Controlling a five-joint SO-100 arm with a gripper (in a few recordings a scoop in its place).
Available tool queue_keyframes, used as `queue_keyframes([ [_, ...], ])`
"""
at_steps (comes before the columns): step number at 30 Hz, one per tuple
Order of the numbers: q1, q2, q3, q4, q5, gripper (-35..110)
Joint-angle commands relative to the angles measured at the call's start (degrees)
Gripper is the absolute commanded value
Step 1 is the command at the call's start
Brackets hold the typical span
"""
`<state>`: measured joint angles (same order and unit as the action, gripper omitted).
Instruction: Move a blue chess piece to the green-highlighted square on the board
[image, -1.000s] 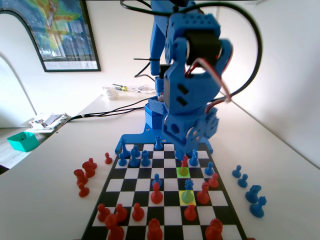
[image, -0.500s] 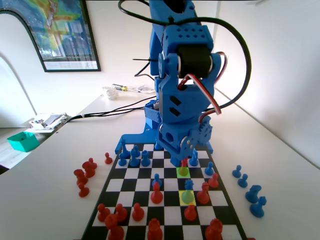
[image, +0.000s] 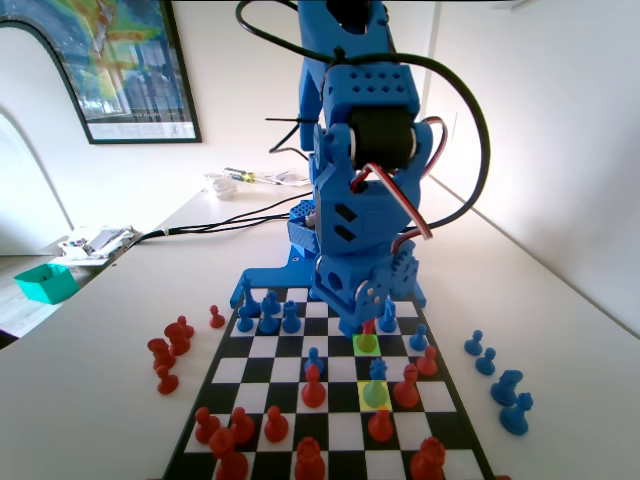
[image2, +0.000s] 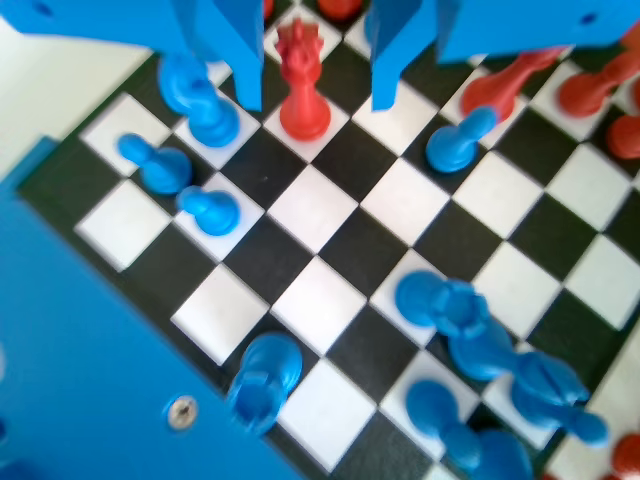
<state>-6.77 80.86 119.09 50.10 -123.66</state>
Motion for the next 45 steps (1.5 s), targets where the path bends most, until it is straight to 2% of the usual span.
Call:
queue_keyframes([
  [1,-1.67,1.49,0.62,-0.35,-0.79,13],
  [30,-2.2,1.58,-1.05,0.18,-0.7,1],
  [45,6.06,9.76,-10.63,16.96,-3.78,1],
])
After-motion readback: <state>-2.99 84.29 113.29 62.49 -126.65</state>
